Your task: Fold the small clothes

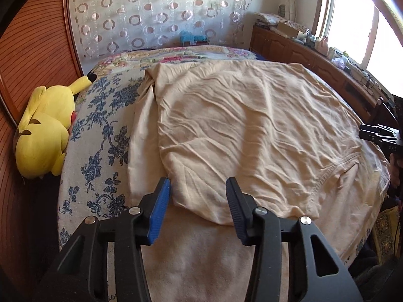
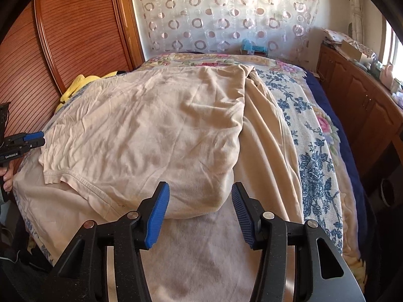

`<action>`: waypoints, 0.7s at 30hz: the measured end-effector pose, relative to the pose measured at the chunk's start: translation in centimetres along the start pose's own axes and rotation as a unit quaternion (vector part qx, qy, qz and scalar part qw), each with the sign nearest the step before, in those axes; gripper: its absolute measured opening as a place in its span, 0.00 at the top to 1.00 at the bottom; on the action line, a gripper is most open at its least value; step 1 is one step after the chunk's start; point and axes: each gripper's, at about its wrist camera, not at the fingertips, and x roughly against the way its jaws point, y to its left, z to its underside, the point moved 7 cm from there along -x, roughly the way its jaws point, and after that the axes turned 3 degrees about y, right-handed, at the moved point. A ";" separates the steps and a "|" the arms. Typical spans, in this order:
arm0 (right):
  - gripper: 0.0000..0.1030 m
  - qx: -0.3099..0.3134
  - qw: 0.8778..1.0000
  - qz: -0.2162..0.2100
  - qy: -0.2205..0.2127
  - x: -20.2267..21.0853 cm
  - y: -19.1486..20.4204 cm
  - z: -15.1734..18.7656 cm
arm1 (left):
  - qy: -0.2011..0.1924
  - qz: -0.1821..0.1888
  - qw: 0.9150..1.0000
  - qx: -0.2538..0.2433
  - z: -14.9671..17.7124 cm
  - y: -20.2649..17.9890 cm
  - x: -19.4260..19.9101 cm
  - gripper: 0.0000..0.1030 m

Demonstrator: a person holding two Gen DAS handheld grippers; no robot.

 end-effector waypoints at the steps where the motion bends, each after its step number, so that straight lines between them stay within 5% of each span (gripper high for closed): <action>1: 0.52 0.000 1.000 0.001 0.003 -0.2 0.0 0.0 | 0.002 -0.002 1.000 -0.001 0.1 0.0 -0.1 0.54; 3: 0.61 0.005 1.000 0.002 0.012 -0.6 0.0 0.1 | 0.005 -0.002 1.000 -0.003 0.3 -0.1 -0.4 0.54; 21: 0.61 0.015 0.999 0.032 -0.011 -1.6 0.0 0.7 | -0.014 -0.005 1.000 -0.005 1.0 0.0 -0.8 0.55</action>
